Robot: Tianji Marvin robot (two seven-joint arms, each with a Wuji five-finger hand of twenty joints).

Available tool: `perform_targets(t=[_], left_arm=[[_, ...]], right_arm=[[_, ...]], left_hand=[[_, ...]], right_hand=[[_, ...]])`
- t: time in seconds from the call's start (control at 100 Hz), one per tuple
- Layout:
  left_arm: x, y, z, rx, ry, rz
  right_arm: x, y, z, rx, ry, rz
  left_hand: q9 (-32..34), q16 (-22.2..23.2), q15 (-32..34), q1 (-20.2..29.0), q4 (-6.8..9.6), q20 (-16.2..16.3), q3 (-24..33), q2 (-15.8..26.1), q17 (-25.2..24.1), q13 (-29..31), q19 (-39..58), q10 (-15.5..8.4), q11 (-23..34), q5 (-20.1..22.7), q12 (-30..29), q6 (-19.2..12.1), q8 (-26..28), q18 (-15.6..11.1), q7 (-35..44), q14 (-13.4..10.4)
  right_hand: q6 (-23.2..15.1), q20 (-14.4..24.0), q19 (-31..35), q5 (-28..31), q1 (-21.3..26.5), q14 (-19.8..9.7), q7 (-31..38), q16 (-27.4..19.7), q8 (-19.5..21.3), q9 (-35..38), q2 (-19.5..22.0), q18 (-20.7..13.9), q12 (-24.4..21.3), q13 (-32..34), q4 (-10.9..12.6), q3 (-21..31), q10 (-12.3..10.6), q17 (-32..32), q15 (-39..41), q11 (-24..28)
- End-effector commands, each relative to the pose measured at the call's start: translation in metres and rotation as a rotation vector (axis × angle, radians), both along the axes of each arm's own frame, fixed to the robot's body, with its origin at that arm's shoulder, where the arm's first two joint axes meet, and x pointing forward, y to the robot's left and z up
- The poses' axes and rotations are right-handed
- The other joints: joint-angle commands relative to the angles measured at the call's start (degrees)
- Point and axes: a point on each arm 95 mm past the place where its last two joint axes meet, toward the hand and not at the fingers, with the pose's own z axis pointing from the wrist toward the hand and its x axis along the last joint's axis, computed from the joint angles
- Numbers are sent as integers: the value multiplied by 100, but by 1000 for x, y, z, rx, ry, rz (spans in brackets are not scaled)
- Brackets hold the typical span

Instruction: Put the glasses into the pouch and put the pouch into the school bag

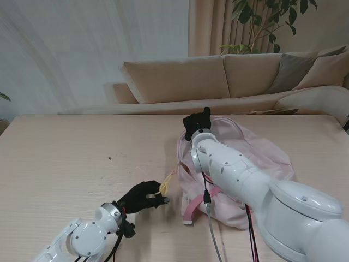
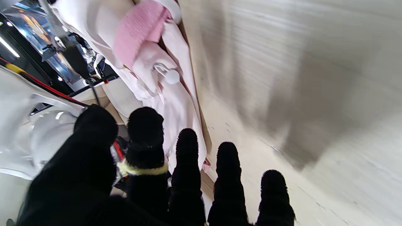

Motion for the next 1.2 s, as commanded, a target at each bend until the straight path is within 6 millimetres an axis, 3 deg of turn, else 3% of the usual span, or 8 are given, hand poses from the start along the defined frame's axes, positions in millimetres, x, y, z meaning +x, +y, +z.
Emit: perform_targets(t=[0.0, 0.09, 0.24, 0.74, 0.88, 0.92, 0.97, 1.19], left_arm=[[0, 5, -4, 16, 18, 4], [2, 7, -6, 20, 18, 19], [2, 8, -7, 26, 8, 29], [1, 10, -4, 15, -7, 64], [1, 8, -4, 1, -2, 74], [1, 9, -4, 0, -6, 77], [2, 9, -3, -1, -9, 79], [6, 16, 1, 11, -33, 94]], right_arm=[[2, -18, 0, -7, 22, 33], [0, -22, 8, 18, 26, 117], [-8, -25, 19, 39, 41, 357], [-26, -20, 3, -94, 294, 696], [-23, -17, -8, -119, 279, 709], [-22, -14, -10, -119, 256, 713], [-22, -11, -12, -116, 243, 712], [-21, 5, -12, -15, 149, 638]], left_hand=[[98, 21, 15, 70, 125, -14, -199, 122, -37, 15, 45, -11, 60, 313, 91, -145, 140, 27, 173, -2], [95, 24, 18, 70, 125, -10, -203, 118, -40, 13, 49, -8, 56, 318, 92, -141, 135, 28, 167, 2], [88, 21, 14, 56, 126, -7, -204, 122, -27, 17, 58, -5, 42, 322, 84, -173, 133, 29, 165, -9], [61, 5, -12, 40, 125, -12, -198, 110, -61, -9, 46, -11, 28, 317, 70, -174, 127, 15, 162, -15], [40, 4, -15, 45, 125, -11, -188, 96, -60, -15, 48, -19, 18, 321, 62, -164, 125, 21, 162, -16], [42, 4, -14, 36, 124, -10, -188, 95, -52, -12, 52, -17, 16, 328, 59, -171, 124, 26, 162, -20], [11, 2, -21, 41, 125, -12, -180, 99, -67, -24, 45, -32, 5, 319, 53, -165, 123, 13, 160, -25], [-60, 0, -26, 23, 121, -10, -172, 80, -52, -47, 53, -49, -13, 281, 39, -172, 117, 17, 138, -44]], right_hand=[[186, -317, -408, -937, -291, -248, -367, -42, 128, -1110, 289, -70, -329, -665, 688, -127, -230, -327, -415, -183], [212, -528, -766, -1869, -292, -383, -469, -106, -54, -2035, 164, -111, -420, -1187, 704, -195, -353, -342, -614, -249], [-903, -533, -978, -2358, -183, -607, -858, -426, -557, -2789, -206, -179, -694, -1635, 644, 109, -751, -346, -1247, -612], [-944, -890, -1884, -2000, 73, -930, -1850, -1165, -1174, -3121, -1186, -270, -1319, -2296, 560, 585, -1317, -381, -2679, -2136], [-1255, -815, -1807, -758, -190, -1018, -934, -1127, -726, -3063, -1128, -293, -1118, -2201, 501, 395, -1416, -371, -2594, -1745], [-1316, -780, -1627, 159, -231, -1049, -358, -1076, -377, -2742, -1095, -292, -1065, -2057, 380, 362, -1469, -353, -2501, -1598], [-1609, -929, -1455, 974, 118, -1134, 706, -999, -875, -2154, -1179, -317, -993, -1848, -663, 59, -1510, -346, -2380, -1556], [-1084, -294, -210, 2105, -119, -560, 918, -418, 285, 2960, -195, -82, -852, 1394, -529, 63, -241, -51, -880, -816]])
